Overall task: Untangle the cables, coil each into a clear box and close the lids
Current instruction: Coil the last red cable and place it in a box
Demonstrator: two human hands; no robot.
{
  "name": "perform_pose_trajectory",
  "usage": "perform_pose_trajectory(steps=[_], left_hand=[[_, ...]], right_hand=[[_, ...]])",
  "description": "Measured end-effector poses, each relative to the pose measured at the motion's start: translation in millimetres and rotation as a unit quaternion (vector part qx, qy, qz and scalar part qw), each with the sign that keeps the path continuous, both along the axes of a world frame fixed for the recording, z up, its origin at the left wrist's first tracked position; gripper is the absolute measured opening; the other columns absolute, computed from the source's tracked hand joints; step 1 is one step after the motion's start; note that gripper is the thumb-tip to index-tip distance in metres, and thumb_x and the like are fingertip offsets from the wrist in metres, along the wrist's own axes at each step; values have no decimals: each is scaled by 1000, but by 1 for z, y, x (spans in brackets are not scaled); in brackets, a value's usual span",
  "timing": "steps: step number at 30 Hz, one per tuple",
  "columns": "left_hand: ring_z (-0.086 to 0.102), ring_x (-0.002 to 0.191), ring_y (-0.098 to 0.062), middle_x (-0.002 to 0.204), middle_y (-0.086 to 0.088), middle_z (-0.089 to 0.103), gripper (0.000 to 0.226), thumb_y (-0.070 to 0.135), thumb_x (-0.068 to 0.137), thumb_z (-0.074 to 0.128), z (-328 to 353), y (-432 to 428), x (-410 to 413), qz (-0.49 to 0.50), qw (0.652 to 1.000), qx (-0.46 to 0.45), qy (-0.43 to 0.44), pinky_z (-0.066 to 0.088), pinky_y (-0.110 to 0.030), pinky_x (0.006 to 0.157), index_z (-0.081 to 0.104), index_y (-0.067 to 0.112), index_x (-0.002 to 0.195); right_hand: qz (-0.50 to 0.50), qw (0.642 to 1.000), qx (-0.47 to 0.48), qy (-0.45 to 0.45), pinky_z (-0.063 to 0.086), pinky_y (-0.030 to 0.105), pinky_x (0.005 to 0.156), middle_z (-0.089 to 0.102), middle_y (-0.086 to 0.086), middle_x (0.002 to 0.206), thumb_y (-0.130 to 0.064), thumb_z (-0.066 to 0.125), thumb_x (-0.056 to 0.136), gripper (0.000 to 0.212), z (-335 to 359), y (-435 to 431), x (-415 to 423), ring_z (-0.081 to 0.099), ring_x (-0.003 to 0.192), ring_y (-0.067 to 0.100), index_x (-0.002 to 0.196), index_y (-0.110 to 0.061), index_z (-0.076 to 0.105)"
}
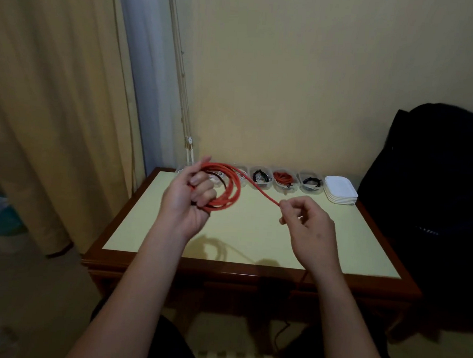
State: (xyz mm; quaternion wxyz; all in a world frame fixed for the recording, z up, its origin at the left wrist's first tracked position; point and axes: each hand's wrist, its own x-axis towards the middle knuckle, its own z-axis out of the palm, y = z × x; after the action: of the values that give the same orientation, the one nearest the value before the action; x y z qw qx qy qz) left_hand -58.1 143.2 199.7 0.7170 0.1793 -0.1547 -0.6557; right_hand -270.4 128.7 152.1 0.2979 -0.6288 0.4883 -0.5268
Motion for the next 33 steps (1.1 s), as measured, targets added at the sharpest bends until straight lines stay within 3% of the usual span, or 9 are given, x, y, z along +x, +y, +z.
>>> perform_pose_trajectory(steps=[8, 10, 12, 15, 17, 20, 24, 28, 33], left_hand=[[30, 40, -7, 59, 5, 39, 15, 9, 100, 42, 7, -5, 34, 142, 989, 24, 29, 26, -17, 39, 57, 7, 97], [36, 42, -8, 60, 2, 44, 14, 8, 101, 43, 6, -7, 30, 173, 984, 34, -13, 32, -19, 40, 53, 8, 91], [47, 47, -9, 66, -2, 50, 14, 7, 102, 48, 2, -6, 22, 211, 972, 50, -90, 42, -20, 46, 53, 7, 89], [63, 63, -14, 81, -8, 57, 17, 12, 103, 53, -5, -1, 4, 232, 947, 48, -217, 57, -25, 63, 57, 2, 116], [67, 70, -17, 87, -10, 61, 30, 13, 103, 53, -7, 0, -6, 211, 932, 34, -294, 60, -26, 67, 51, 9, 132], [71, 70, -19, 90, -12, 63, 31, 11, 104, 49, -7, 6, -17, 148, 884, 7, -443, 59, -24, 65, 49, 11, 135], [67, 59, -18, 81, -6, 65, 34, 9, 105, 47, -11, 14, -32, 41, 852, -32, -521, 57, -27, 59, 50, 7, 139], [52, 41, -15, 71, -4, 64, 27, 10, 104, 46, -12, 20, -41, -65, 858, -46, -508, 42, -23, 42, 59, 8, 128], [28, 35, -4, 70, -3, 44, 26, 21, 104, 47, -9, 22, -47, -158, 920, -34, -358, 20, -17, 36, 63, 4, 115]], right_hand=[[-20, 998, 10, 53, 44, 18, 60, 70, -7, 77, -30, 74, 91, 8, -12, -6, -14, 58, 67, 3, 84, -27, 72], [-7, 994, -3, 110, 38, 10, 59, 69, -11, 74, -27, 73, 92, 13, -15, -6, -11, 58, 68, -3, 79, -24, 71], [1, 985, -12, 171, 41, 17, 62, 67, -13, 73, -28, 71, 93, 16, -18, -4, -5, 59, 69, 0, 78, -26, 70], [33, 970, -44, 237, 48, 32, 69, 68, -14, 74, -31, 66, 96, 19, -20, 2, 9, 62, 74, 7, 78, -27, 71], [66, 970, -59, 228, 48, 32, 69, 64, -15, 67, -31, 62, 98, 26, -16, 9, 16, 61, 69, 7, 73, -27, 69], [90, 982, -61, 154, 41, 25, 60, 56, -10, 54, -29, 60, 100, 34, -5, 14, 19, 55, 58, 10, 66, -24, 64], [102, 982, -97, 127, 38, 23, 57, 55, -11, 55, -30, 57, 102, 38, 9, 16, 19, 54, 57, 11, 66, -18, 62], [89, 986, -116, 85, 33, 13, 54, 57, -19, 57, -29, 58, 102, 36, 19, 17, 16, 52, 55, 2, 67, -21, 62], [15, 994, -107, 32, 35, 16, 57, 58, -9, 71, -46, 62, 96, 32, 21, 14, 17, 49, 61, 6, 76, -20, 63]])
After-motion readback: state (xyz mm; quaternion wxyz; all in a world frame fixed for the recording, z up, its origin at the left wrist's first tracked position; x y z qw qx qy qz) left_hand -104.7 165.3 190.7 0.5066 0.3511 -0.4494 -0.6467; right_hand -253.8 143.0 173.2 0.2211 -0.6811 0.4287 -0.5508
